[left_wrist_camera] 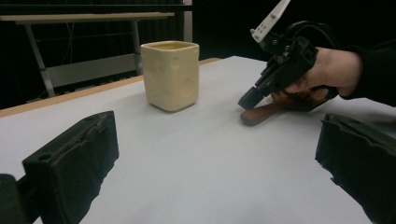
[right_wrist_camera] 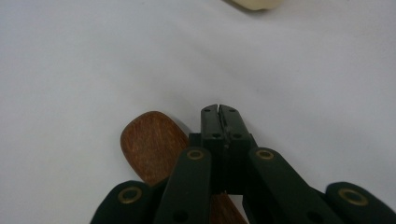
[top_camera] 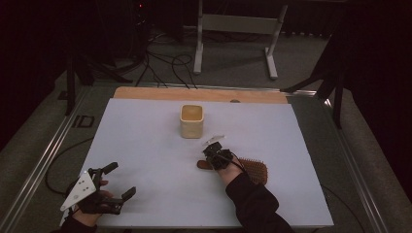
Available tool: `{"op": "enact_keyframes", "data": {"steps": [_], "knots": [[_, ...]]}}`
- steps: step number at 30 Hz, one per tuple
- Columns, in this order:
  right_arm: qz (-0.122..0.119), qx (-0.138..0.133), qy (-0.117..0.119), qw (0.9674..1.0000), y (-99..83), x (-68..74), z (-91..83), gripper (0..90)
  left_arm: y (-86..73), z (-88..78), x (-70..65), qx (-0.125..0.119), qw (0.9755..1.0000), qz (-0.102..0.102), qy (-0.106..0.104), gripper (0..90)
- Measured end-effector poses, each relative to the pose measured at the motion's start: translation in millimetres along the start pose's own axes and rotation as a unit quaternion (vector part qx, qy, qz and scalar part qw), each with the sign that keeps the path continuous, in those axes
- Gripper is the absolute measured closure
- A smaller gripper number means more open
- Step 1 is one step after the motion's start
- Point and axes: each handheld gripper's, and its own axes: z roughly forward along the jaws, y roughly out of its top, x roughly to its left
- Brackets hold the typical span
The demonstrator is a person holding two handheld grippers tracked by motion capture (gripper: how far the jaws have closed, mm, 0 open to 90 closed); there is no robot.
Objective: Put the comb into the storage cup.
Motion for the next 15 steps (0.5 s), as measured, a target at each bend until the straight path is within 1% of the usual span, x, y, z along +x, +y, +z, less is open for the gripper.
{"op": "enact_keyframes", "data": {"steps": [2, 3, 5, 10, 15], "knots": [[-0.001, 0.001, 0.002, 1.0, -1.6, 0.9, -1.2, 90.0, 0.0, 0.0, 0.0, 0.0, 1.0, 0.0, 0.0, 0.1], [-0.008, 0.003, 0.015, 0.9999, -7.3, 3.7, -4.8, 90.0, 0.0, 0.3, -0.2, 0.0, 1.0, 0.0, 0.0, 0.1], [-0.009, 0.004, 0.017, 0.9998, -9.2, 5.2, -5.9, 90.0, 0.1, 0.4, -0.4, 0.001, 1.0, 0.0, 0.0, 0.1], [-0.028, 0.009, 0.027, 0.9992, -20.7, 13.2, -12.5, 90.0, 0.1, 0.5, -0.6, 0.001, 1.0, 0.001, 0.0, 0.1], [-0.029, 0.006, 0.037, 0.9989, -28.7, 15.1, -19.9, 90.0, 0.0, 0.6, -0.5, 0.001, 1.0, 0.0, 0.0, 0.1]]}}
